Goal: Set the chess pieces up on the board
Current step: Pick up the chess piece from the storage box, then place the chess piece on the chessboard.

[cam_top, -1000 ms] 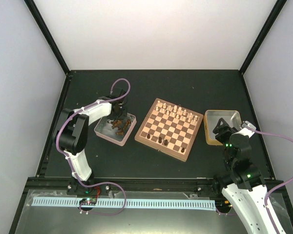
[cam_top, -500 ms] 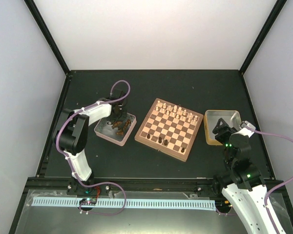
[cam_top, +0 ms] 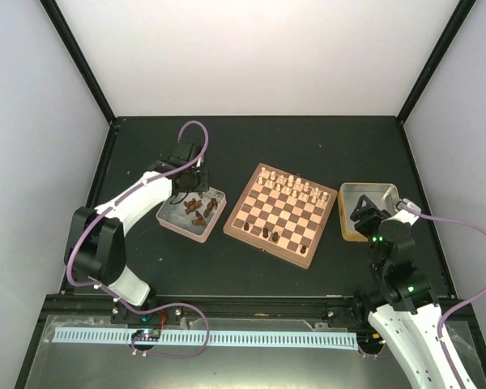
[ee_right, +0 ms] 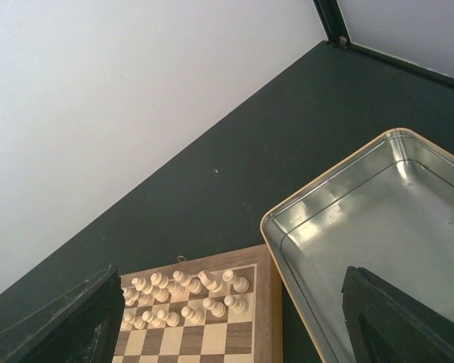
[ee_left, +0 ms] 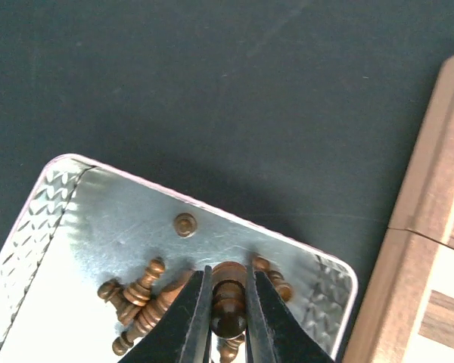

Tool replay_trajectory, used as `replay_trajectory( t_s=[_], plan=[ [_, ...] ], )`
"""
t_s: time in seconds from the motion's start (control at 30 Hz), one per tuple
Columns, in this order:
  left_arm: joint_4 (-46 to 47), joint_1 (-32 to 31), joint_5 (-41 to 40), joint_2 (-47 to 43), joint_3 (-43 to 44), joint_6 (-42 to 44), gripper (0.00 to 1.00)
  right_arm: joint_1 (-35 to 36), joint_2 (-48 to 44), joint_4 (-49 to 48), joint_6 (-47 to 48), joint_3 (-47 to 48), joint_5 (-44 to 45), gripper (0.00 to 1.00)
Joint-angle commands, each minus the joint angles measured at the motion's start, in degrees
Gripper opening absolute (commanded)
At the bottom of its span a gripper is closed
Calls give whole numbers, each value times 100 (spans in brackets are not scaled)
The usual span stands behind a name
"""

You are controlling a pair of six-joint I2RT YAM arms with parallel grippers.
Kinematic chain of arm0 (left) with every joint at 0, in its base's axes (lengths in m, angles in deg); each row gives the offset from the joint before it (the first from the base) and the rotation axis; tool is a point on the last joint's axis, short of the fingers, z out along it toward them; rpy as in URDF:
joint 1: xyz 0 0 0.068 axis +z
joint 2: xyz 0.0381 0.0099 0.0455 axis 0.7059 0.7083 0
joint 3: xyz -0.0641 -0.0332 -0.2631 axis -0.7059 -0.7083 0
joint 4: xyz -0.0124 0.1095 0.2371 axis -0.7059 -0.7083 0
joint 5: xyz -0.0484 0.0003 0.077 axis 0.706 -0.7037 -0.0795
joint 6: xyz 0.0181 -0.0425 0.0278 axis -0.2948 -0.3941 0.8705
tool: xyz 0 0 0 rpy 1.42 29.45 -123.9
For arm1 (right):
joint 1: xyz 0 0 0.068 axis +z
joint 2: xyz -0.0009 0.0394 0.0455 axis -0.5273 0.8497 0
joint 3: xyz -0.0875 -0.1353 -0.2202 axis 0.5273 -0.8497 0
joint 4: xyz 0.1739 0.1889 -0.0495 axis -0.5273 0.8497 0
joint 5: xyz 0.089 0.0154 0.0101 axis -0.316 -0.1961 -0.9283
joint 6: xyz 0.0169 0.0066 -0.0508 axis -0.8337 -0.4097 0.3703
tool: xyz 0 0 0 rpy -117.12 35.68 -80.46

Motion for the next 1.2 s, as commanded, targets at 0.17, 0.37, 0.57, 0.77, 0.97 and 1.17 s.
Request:
replay_trajectory(
  t_s=[0.17,0.37,0.57,0.77,0.97,1.17],
  plan=[
    [-371,-1035,510,-266,469,497,11,31,25,-151,-86,-53,-8,80],
    [-516,-2280,630,379,1293,471,12,29,-92,-54,-154,-66,111,80],
    [-736,-3135,736,1424,2236,347,12,30,-291,150,-182,-36,311,80],
    [-1018,-3716,1058,2369,3089,141,13,30,-549,335,-257,-42,559,80],
    [-1177,-4083,1173,3018,3588,65,14,29,-586,351,-252,-62,587,80],
    [-1109,-4127,1565,3251,3607,169,15,29,-611,377,-268,-71,605,80]
  ],
)
